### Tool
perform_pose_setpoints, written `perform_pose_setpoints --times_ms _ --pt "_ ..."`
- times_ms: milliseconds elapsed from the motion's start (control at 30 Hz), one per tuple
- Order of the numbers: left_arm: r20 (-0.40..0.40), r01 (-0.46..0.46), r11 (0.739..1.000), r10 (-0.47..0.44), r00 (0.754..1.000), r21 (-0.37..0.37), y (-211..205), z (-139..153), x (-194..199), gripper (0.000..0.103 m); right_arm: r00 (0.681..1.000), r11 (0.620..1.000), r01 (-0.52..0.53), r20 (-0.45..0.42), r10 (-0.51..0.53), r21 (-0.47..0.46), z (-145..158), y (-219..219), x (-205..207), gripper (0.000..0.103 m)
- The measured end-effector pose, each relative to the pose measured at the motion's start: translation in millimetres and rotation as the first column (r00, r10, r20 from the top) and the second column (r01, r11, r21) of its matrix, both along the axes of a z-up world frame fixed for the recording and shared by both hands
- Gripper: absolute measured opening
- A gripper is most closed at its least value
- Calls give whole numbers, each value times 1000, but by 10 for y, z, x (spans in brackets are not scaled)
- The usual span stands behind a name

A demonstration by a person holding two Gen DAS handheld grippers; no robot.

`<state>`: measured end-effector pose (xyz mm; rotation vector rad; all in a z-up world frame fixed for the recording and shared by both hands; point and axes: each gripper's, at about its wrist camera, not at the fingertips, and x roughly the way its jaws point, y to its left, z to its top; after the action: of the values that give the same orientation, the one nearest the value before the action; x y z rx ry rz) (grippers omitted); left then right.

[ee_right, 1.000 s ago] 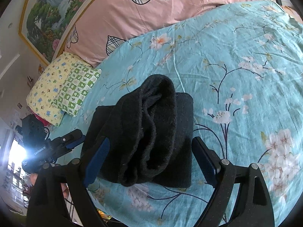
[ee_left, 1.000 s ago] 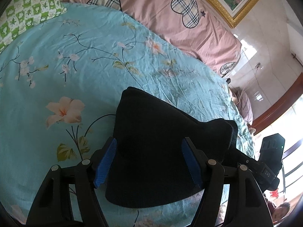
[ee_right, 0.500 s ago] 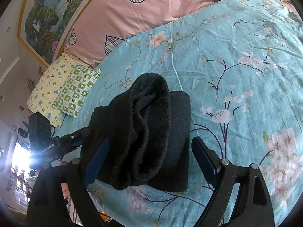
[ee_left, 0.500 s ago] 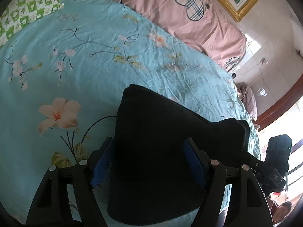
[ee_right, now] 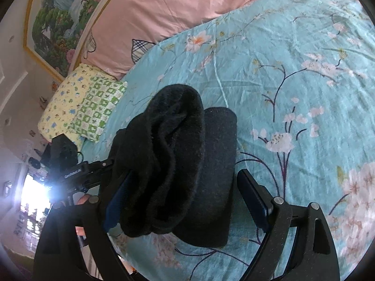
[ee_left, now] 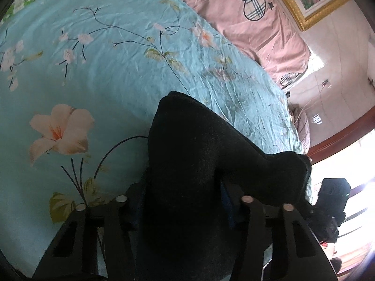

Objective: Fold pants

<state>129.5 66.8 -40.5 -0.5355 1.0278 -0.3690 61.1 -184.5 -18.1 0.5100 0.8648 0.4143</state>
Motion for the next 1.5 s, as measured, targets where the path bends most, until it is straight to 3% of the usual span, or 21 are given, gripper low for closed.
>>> perform_pose_setpoints --times_ms 233,433,1000,1500 --pt "-9 -17 998 16 1000 -55 54 -19 -6 36 1000 998 -26 1 26 48 -69 -62 -18 61" --pt "4 -31 997 32 999 -68 75 74 -81 30 999 996 -48 24 47 71 27 -28 -35 49" --pt "132 -170 985 172 976 -28 656 704 -437 29 980 980 -179 101 170 90 364 486 310 46" --pt "174 -316 949 308 935 19 1329 850 -417 29 942 946 -320 123 313 46 517 1245 969 46"
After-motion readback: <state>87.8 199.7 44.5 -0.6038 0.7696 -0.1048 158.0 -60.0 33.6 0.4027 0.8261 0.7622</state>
